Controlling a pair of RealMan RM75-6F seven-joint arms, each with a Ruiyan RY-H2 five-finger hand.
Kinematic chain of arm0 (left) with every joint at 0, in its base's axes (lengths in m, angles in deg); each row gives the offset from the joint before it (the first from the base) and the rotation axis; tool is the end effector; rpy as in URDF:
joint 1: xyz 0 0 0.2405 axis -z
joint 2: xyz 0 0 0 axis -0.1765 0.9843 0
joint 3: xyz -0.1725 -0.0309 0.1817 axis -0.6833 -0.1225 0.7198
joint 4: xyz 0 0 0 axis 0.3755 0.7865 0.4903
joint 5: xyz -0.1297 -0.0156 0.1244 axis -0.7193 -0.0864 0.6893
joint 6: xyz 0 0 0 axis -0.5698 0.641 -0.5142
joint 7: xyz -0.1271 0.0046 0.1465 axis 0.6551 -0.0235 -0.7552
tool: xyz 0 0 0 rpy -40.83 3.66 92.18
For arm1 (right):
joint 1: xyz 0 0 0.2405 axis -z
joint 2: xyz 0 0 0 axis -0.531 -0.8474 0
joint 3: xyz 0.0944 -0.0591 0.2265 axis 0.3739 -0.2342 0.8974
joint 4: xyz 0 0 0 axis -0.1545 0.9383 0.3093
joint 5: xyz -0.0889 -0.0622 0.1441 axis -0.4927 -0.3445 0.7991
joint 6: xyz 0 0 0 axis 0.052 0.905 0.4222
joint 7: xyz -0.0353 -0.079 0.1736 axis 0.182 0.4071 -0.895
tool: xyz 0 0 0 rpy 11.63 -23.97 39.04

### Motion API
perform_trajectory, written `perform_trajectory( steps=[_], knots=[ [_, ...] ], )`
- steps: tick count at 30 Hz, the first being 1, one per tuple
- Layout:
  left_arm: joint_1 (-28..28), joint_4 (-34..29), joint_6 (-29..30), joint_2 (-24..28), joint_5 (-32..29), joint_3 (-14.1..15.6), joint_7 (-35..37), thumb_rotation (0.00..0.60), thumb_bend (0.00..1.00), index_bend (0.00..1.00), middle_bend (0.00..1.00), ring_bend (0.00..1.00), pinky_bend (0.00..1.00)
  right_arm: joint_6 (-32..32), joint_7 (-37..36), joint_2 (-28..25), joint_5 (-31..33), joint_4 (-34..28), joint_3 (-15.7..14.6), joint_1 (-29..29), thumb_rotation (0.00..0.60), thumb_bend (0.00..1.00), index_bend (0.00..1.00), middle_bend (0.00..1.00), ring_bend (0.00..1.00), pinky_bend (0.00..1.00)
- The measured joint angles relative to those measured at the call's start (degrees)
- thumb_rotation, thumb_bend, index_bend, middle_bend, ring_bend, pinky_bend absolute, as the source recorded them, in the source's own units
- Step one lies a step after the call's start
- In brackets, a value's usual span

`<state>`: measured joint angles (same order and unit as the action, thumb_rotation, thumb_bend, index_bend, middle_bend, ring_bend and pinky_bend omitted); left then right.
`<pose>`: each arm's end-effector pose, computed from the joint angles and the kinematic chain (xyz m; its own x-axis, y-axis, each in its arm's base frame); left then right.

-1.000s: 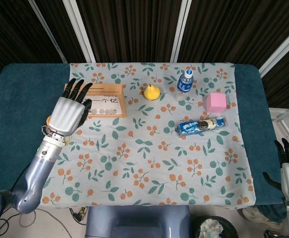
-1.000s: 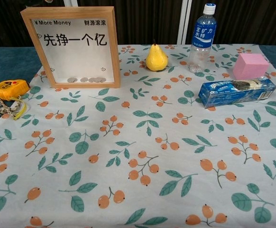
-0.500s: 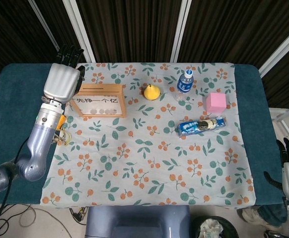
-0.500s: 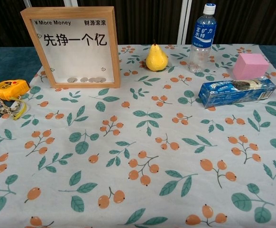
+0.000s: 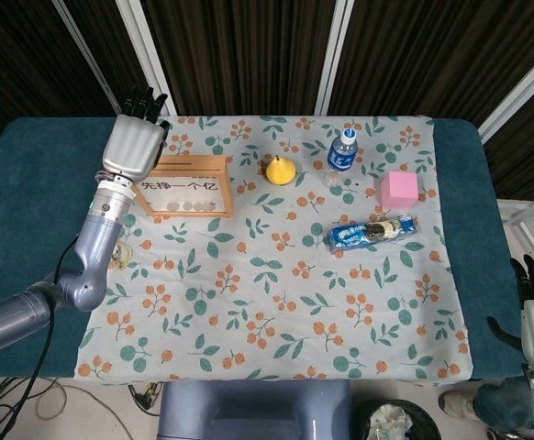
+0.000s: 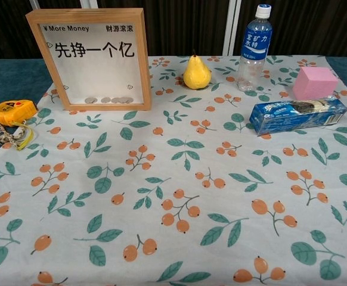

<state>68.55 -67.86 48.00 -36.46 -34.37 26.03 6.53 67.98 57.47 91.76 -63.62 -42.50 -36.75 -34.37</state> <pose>-0.0705 0.4980 0.1286 0.7103 -0.2024 0.6742 0.6399 -0.2134 -0.7382 -0.3142 -0.2261 0.2050 0.4901 0.0642 0.8693 -0.8618 0.1852 0.4722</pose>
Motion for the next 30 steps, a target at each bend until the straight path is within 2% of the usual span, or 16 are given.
perform_trajectory(
  steps=[11,30],
  knots=[
    [0.1,0.7,0.8,-2.0,1.2,1.8,-0.1,0.6,0.48,0.67,0.09,0.0,0.0,0.2,0.0,0.1,-0.1,-0.1,0.0,0.1,0.6,0.3,0.08,0.0,0.0,0.0],
    [1.1,0.5,1.3,-3.5,1.3,2.5,-2.1,0.6,0.47,0.65,0.08,0.0,0.0,0.3,0.1,0.1,0.1,0.0,0.1,0.1,0.6,0.3,0.08,0.0,0.0,0.0]
  ],
)
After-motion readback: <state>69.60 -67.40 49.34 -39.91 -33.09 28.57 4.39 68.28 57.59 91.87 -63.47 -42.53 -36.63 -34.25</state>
